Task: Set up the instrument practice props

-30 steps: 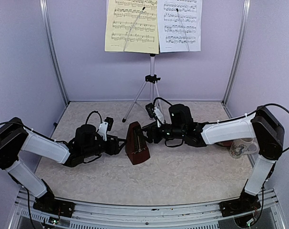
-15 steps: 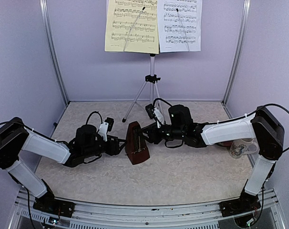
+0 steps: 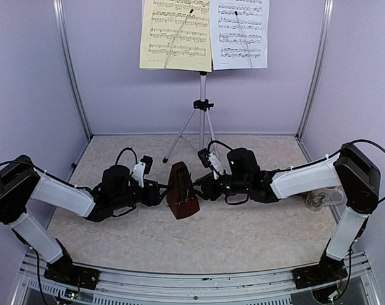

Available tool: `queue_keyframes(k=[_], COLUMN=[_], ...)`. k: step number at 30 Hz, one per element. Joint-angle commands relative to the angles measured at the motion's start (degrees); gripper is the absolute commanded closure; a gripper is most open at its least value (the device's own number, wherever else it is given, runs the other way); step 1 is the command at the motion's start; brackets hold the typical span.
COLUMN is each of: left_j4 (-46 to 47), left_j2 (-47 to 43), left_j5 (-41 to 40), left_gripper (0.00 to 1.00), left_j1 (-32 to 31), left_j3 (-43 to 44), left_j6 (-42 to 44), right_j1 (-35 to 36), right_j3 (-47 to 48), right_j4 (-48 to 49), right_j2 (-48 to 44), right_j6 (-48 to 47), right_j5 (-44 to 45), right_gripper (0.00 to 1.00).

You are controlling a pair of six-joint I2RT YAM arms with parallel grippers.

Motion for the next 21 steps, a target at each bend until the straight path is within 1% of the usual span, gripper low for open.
queue_keyframes(k=[1,4,8,12,16,21], left_j4=[0.81,0.73,0.69,0.85,1.07,1.16], left_j2=[0.86,0.69,0.52,0.16,0.31,0.51], left_j5=[-0.47,-0.48,-0.57,-0.89,-0.62,-0.43], left_gripper=[0.35,0.35,0.34,0.34,0.34,0.34], left_j1=[-0.23,-0.23,-0.23,-0.29,-0.32,-0.4], left_j3=[1.69,1.69,1.62,1.36,1.52,1.87], left_j6=[0.43,0.44,0.33,0.22,0.27,0.2], right_j1=[-0.15,-0.13,-0.11,-0.09,-0.07,-0.06], right_j3=[-1.22,-1.08,-0.36,-0.41,0.35,2.89], right_j4=[2.06,2.35,2.76,3.14,2.88,1.71], right_j2=[-3.11,-3.28,-3.31,-3.77,-4.02,-3.39], right_j6=[-0.1,0.01,0.26,0.05,-0.29,-0.23], right_j5=[-0.39,-0.39,-1.45,-2.37,-1.5,0.46], right_gripper=[0.5,0.43,0.29,0.17,0.15,0.19])
